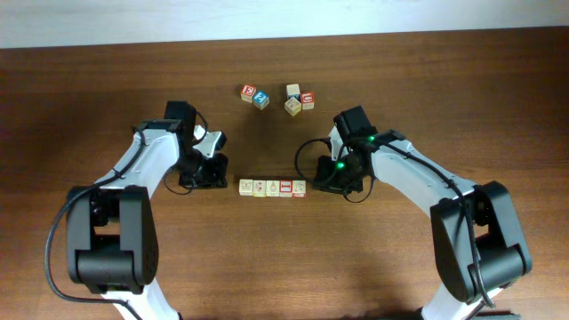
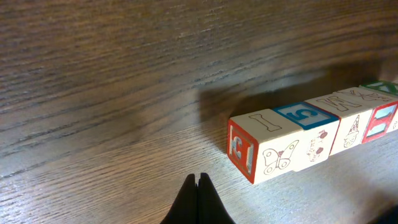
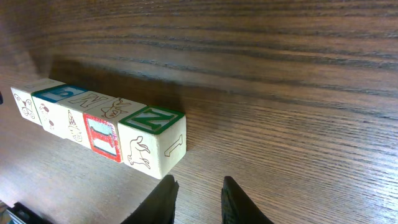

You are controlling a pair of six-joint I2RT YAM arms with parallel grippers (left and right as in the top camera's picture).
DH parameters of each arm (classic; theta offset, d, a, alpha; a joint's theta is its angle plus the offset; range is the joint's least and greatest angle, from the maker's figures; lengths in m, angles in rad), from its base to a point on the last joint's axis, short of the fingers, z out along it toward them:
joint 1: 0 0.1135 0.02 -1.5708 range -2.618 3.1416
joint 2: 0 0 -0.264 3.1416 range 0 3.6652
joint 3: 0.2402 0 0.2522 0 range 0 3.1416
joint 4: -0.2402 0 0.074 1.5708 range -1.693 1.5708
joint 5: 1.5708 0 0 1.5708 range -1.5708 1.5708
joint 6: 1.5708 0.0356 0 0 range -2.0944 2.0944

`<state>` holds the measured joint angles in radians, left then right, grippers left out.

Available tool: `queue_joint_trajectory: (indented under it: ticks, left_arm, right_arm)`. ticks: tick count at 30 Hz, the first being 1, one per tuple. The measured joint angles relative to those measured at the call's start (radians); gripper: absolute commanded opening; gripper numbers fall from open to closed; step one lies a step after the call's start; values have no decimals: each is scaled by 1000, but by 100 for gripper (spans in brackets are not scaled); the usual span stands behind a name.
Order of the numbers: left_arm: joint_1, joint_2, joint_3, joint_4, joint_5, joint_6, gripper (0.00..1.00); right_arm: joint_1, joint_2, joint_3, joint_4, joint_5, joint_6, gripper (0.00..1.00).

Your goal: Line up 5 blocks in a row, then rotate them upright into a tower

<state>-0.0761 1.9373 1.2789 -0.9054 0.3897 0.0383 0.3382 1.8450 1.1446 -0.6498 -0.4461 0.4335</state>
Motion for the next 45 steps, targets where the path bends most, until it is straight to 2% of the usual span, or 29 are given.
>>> queue_joint_trajectory:
  ticks: [45]
  left_arm:
    - [0,0,0,10,0,23,0]
  right_arm:
    - [0,0,0,23,-53,0,25]
